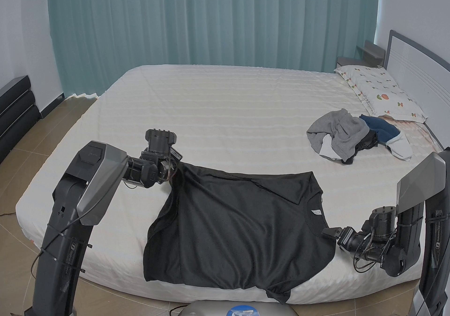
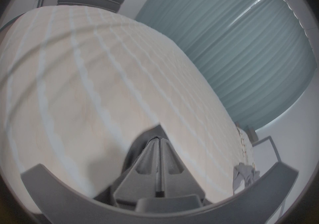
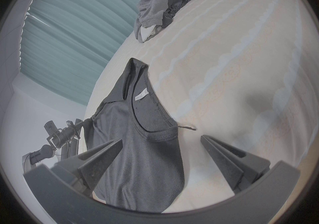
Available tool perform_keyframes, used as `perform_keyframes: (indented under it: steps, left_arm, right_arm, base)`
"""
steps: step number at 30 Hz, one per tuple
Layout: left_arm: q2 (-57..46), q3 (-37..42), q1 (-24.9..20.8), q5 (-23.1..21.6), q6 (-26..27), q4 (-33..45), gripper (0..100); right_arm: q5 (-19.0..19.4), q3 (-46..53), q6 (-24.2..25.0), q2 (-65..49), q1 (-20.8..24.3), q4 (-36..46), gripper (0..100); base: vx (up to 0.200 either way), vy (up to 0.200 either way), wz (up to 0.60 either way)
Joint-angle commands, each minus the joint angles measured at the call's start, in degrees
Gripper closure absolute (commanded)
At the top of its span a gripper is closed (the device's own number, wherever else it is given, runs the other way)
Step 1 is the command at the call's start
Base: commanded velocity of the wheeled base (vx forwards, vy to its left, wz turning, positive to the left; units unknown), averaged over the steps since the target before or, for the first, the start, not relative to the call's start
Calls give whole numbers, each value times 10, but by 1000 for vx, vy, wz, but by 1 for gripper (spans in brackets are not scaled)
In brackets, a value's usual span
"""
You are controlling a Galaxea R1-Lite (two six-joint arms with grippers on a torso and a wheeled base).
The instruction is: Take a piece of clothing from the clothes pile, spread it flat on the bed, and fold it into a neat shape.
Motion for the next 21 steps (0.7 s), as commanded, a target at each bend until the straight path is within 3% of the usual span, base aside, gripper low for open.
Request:
perform_keyframes:
  steps: [1,9,21]
  left_arm:
    - [4,-29,25,0,9,-4,100]
    - [12,-52,52,-1,18,-16,100]
    - [4,-52,77,1,35,-113,100]
  right_arm:
    - [0,-1,3,0,1,-8,0]
    - [-11,-9,28,-4,1,-8,0]
    - [-19,-13,30,0,8,-8,0]
  base:
    - [0,0,0]
    - [0,0,0]
    - [0,0,0]
